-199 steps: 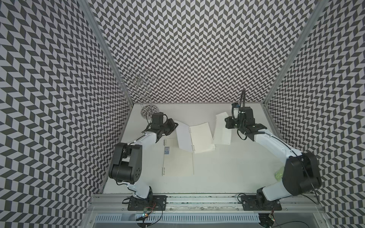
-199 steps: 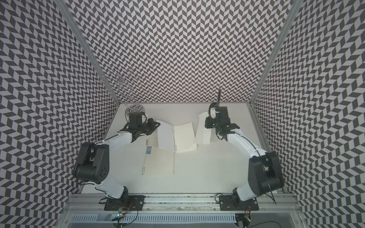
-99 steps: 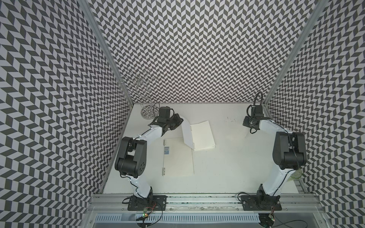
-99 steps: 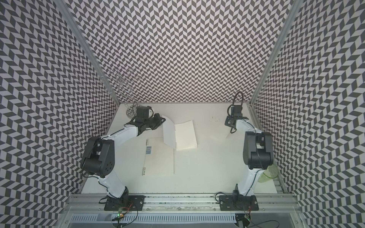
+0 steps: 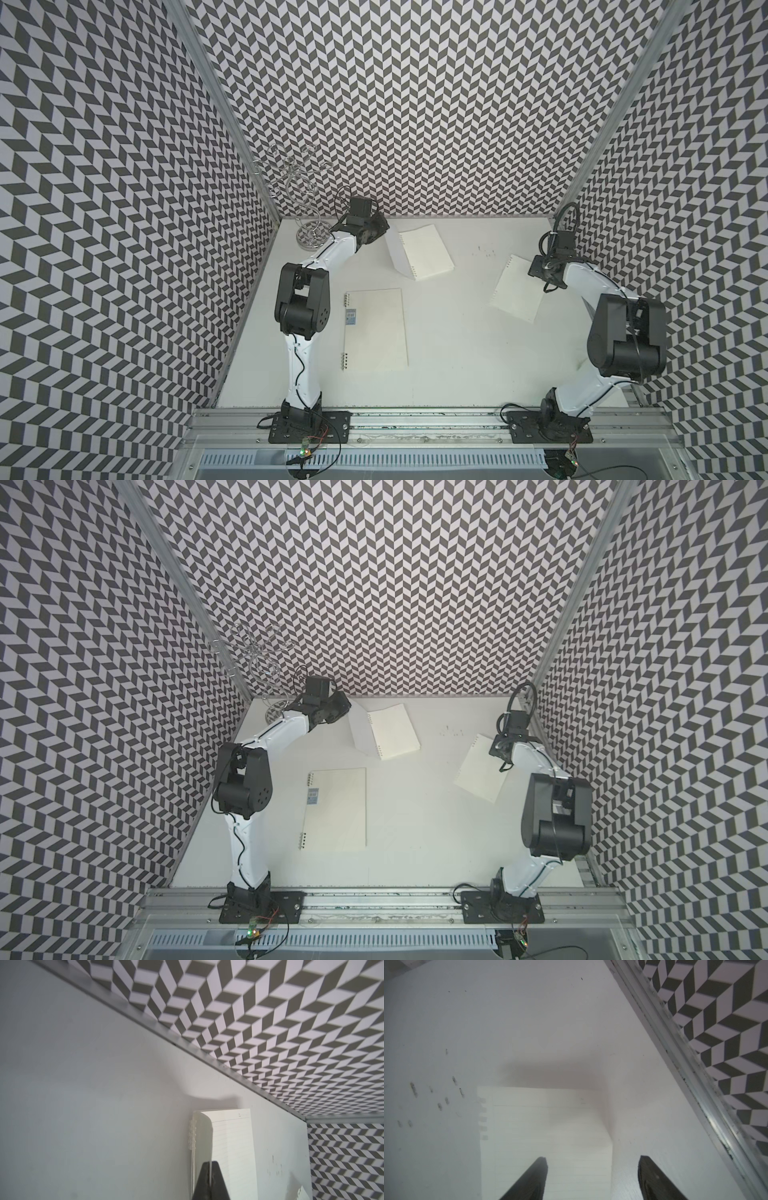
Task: Tear off pages from different notebooks
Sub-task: Place the paper at the center of the board, then close the notebook at the center of the board.
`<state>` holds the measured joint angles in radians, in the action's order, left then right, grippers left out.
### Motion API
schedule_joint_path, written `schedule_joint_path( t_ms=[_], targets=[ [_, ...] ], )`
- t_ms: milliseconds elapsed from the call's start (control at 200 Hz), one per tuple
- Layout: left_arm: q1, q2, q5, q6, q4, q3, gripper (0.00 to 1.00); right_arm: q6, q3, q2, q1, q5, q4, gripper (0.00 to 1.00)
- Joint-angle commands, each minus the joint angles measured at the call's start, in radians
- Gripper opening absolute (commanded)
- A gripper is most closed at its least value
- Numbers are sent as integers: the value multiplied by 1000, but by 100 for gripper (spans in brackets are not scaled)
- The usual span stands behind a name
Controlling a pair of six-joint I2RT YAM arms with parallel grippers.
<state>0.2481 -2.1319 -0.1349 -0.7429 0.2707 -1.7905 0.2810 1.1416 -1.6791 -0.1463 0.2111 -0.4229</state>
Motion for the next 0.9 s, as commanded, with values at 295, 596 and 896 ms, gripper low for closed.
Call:
schedule_joint_path(
  t_ms=[295,596,896],
  targets=[
    [-29,-92,190,120,167,-225,34,-23,35,163,8,-126,-19,100],
    [-5,-46,-117,-50,-228,-64,58,-8,-81,304,361,-440,159,100],
    [81,-304,-203,-32,-94,-418,77,36,-303,508,398,-632,415,100]
  ],
)
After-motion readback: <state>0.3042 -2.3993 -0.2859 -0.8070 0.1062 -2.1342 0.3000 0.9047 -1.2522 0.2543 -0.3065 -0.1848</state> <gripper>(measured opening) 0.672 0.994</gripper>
